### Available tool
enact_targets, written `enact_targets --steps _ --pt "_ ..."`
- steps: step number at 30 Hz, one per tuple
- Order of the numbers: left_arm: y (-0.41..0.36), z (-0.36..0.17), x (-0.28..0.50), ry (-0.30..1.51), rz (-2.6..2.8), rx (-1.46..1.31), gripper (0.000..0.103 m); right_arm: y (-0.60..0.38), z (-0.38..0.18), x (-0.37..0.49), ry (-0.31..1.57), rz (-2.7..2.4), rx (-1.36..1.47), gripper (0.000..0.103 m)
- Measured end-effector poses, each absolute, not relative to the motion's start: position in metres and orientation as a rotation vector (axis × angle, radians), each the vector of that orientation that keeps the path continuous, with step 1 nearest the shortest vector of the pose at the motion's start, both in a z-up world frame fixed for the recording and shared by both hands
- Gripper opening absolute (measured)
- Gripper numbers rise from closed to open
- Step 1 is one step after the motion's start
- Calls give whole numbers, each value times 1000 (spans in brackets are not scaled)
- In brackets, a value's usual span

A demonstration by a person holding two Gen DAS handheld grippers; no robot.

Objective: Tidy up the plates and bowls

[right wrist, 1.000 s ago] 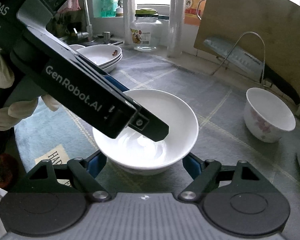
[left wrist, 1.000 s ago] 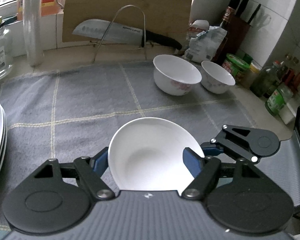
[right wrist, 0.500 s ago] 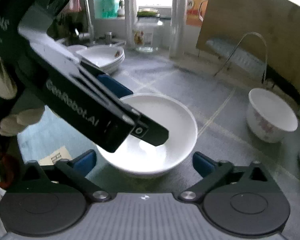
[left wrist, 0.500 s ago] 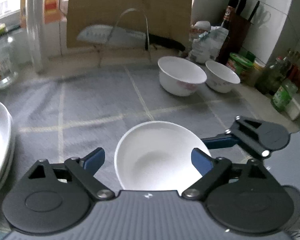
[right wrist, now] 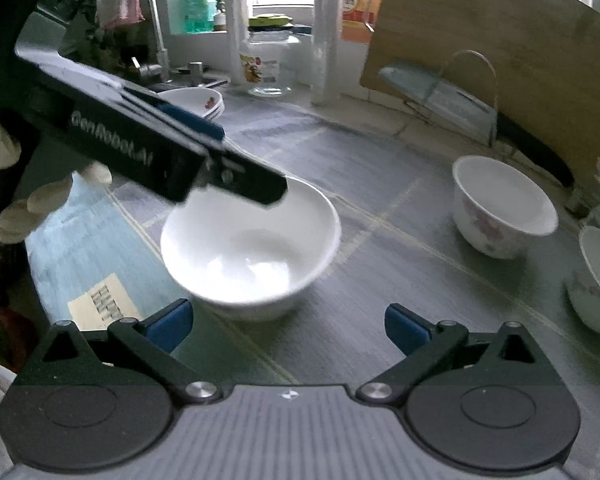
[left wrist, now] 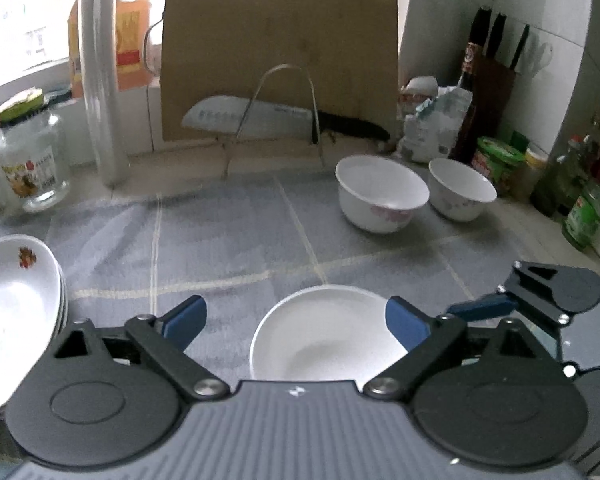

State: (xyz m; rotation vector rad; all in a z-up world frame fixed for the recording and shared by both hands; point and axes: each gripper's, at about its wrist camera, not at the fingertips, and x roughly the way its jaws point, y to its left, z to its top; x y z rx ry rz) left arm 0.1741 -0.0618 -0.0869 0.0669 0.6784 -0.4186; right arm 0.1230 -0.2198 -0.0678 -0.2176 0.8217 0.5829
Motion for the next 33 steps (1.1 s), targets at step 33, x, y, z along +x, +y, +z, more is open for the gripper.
enact_targets --steps 33 --pt "-197 -95 227 593 -327 187 96 -363 -26 248 741 420 -88 103"
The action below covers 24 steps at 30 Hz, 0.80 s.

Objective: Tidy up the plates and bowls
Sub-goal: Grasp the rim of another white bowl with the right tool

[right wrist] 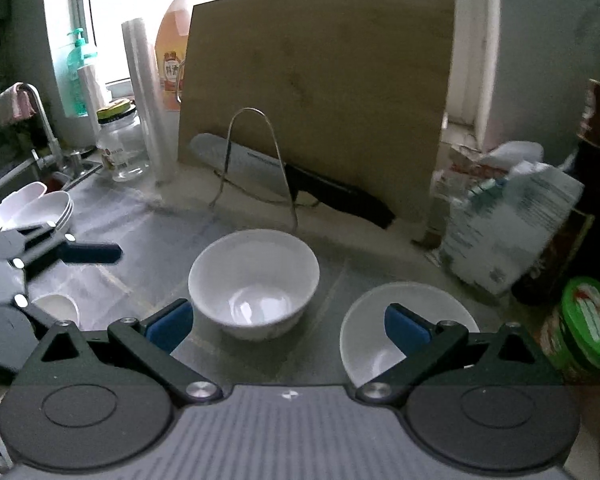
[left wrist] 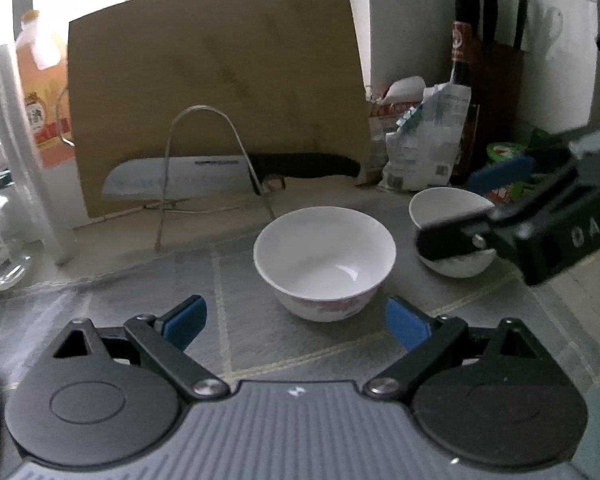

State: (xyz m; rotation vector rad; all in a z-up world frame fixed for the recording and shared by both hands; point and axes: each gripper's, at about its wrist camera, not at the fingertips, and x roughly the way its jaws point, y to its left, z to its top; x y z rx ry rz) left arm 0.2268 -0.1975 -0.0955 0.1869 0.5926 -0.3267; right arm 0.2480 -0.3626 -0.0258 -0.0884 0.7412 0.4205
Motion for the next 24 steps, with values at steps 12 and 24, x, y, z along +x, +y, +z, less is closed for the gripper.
enact_targets --steps 12,24 --pt "-222 -121 261 659 -338 206 96 -352 -41 304 785 511 -71 101" --pt "-228 -124 280 711 -363 191 92 -337 -61 344 851 584 -105 89"
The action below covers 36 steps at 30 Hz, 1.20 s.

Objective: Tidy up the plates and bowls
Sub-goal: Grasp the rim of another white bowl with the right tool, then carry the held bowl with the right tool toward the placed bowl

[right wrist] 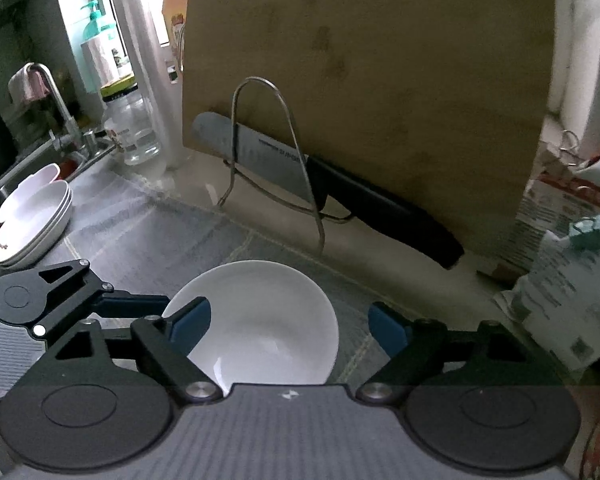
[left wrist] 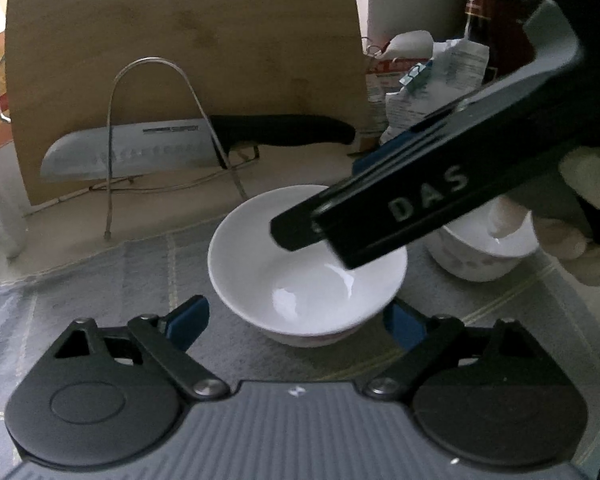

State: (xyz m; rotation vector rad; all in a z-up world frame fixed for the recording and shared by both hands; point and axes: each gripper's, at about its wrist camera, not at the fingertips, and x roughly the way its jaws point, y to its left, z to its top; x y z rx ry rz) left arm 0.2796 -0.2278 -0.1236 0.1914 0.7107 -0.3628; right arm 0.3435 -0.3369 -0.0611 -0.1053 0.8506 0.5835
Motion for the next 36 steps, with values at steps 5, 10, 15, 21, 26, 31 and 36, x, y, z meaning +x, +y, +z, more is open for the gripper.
enact_targets --steps 5,10,15,21,26,31,36 --pt "-230 -123 281 709 -385 187 87 -336 -68 352 876 605 -95 84" --pt "-229 -123 282 709 -389 181 86 -334 -74 356 893 620 -93 80" --pt "-229 -122 282 713 -391 180 86 -334 -76 360 898 625 -86 77" --pt "-229 -123 282 716 -390 179 86 -333 -76 363 908 647 -72 68" --pt "-228 -123 282 722 -392 172 86 -333 -75 363 908 645 -67 67" --pt "-227 -121 282 726 -399 153 86 -331 -71 359 894 641 -85 67" --pt "-226 -116 276 729 -402 151 86 -330 -65 353 883 637 -79 67"
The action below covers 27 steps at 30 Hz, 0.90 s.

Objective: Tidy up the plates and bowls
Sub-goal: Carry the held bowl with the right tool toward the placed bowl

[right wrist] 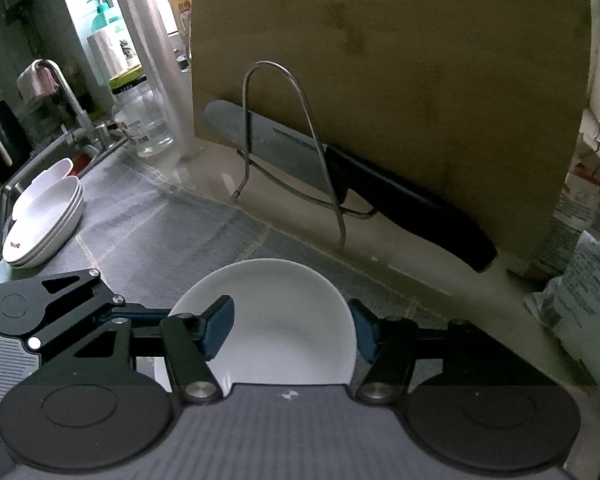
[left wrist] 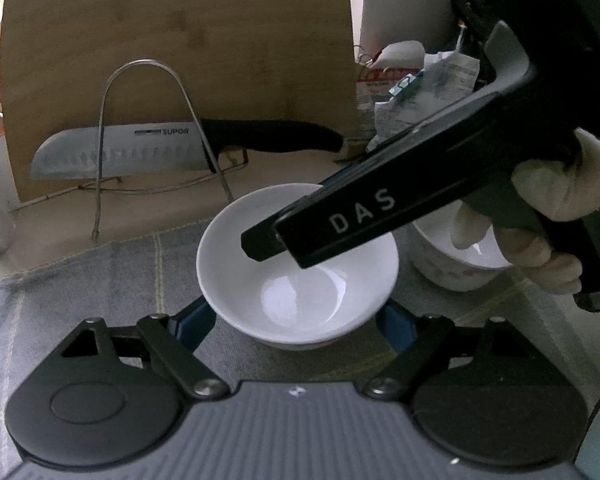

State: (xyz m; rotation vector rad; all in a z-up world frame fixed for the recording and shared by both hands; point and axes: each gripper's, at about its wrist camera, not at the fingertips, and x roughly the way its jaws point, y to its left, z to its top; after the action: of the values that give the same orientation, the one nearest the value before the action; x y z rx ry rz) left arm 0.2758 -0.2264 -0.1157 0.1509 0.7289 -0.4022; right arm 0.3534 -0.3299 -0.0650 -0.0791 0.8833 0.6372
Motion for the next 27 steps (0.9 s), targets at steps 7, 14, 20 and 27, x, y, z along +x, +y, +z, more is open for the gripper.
enact_targets --steps 7,14,20,27 --pt "-221 -106 261 725 -415 145 86 -327 -53 334 859 634 -87 67" --pt "-216 -95 241 704 -427 158 86 -323 -38 313 831 624 -91 67" --pt "-207 -89 223 695 -437 160 86 -315 -29 291 809 624 -99 67" --pt "-191 -82 202 683 -429 159 86 -299 -20 270 785 640 -108 67"
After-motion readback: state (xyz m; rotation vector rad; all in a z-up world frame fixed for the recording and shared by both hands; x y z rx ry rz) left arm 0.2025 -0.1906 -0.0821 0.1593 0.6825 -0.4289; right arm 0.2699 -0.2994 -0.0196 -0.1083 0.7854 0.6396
